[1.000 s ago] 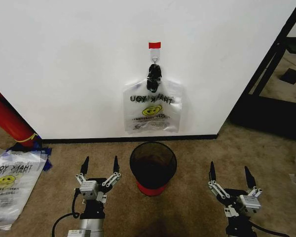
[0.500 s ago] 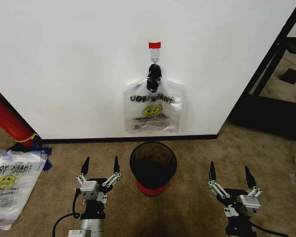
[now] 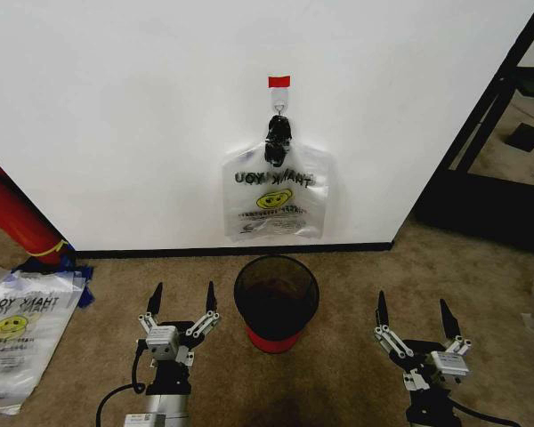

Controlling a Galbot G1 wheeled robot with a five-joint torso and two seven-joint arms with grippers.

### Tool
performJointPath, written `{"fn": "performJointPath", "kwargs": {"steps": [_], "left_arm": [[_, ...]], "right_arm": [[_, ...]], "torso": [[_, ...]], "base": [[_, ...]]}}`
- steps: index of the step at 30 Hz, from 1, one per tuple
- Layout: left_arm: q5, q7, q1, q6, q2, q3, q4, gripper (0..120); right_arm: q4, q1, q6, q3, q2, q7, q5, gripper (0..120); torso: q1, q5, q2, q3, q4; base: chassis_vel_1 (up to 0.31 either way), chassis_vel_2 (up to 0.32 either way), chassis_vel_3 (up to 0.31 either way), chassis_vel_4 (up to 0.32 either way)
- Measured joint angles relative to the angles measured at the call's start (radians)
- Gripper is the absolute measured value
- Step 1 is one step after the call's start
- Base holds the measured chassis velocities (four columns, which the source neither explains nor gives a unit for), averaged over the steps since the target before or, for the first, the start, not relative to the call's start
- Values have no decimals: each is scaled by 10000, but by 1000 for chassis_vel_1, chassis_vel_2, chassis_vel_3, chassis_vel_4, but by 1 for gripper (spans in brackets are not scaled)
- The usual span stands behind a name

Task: Pick up the garbage bag from the wall and place it over the trash bin.

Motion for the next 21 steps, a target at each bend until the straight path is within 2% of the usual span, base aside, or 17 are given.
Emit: {"fn": "performJointPath", "kwargs": {"steps": [11,21], "left_arm": [[-772,-7,-253,263,669,-365,21,100],[-1383,-76,-395,529,1004,-665,76,100]], "right_arm": [[393,23,-462,-12,88,-327,375,100],[592,-114,-751,-245,208,-508,7,100]], "torso": [[0,-1,0,0,0],[0,-1,0,0,-1]], "base": [[0,0,0,0],[0,0,0,0]]}}
